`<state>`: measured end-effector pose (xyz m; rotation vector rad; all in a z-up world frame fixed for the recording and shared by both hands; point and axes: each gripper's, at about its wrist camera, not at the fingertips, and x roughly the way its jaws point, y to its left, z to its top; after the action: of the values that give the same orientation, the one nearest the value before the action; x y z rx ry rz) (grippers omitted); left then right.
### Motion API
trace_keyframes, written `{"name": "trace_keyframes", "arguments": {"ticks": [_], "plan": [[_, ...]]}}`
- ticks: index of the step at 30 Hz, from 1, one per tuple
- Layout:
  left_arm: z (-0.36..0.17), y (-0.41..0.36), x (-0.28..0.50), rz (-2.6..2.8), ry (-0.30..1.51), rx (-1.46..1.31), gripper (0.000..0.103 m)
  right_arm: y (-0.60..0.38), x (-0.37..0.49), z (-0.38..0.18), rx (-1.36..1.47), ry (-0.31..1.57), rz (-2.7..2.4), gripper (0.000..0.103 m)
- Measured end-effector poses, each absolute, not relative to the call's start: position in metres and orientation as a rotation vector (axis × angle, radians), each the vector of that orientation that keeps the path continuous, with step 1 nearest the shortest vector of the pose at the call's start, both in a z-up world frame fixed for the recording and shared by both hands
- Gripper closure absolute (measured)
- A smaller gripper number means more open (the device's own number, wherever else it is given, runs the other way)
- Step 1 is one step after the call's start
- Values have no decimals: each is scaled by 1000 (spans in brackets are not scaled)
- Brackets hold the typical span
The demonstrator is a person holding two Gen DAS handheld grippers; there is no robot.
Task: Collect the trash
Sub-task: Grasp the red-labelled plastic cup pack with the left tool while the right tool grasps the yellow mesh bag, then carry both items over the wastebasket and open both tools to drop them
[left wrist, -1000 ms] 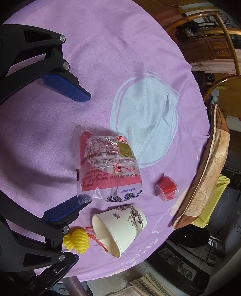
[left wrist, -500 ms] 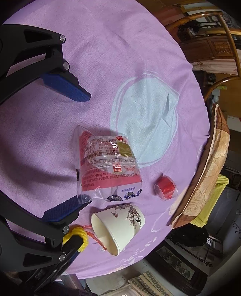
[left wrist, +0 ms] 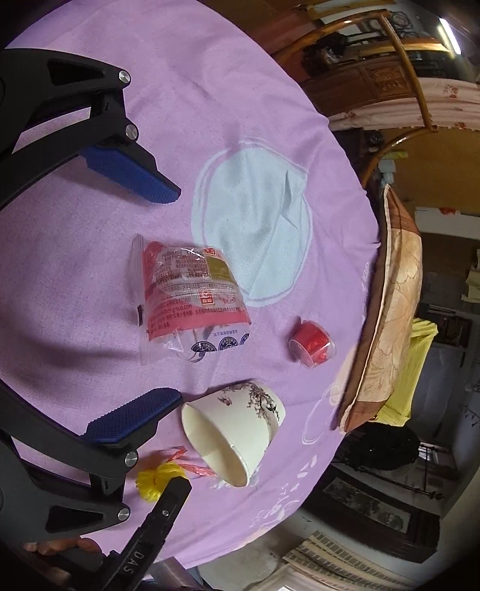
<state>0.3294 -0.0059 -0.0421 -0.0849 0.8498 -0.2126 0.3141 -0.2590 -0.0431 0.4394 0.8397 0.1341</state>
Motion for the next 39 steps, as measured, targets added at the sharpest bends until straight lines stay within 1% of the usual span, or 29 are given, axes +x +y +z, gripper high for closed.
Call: {"name": "trace_keyframes", "arguments": {"ticks": [3,8,9,10,11,12,13,16,19,22,28,30,34,39], "plan": [[-46,-3,334,-208,871,-105,7,-263,315,-46,476,848,139,63],[-52,3,343,-188,912,-142,7,-258,314,-46,440,843,130,63],[-53,5,345,-196,918,-158,14,-257,313,-46,431,842,129,63],[-54,6,345,-213,925,-169,28,-255,313,-46,421,840,127,63],[-55,7,346,-231,932,-177,33,-253,313,-45,408,838,124,63],[-56,8,346,-245,935,-186,41,-252,312,-44,398,836,121,63],[-55,8,345,-251,927,-187,55,-252,312,-44,393,835,120,63],[-48,4,339,-248,879,-152,62,-252,311,-42,388,827,119,63],[-40,-1,331,-235,821,-110,63,-253,310,-40,387,821,117,63],[-37,-1,328,-229,801,-101,63,-253,308,-38,390,813,122,63],[-29,15,302,-247,784,-160,63,-252,300,-27,391,784,153,63],[-25,24,284,-252,794,-176,63,-250,298,-25,390,783,169,63],[-9,46,238,-225,757,-182,63,-243,294,-23,380,786,200,63],[2,96,158,-59,695,-145,63,-234,285,-17,363,770,229,64]]}}
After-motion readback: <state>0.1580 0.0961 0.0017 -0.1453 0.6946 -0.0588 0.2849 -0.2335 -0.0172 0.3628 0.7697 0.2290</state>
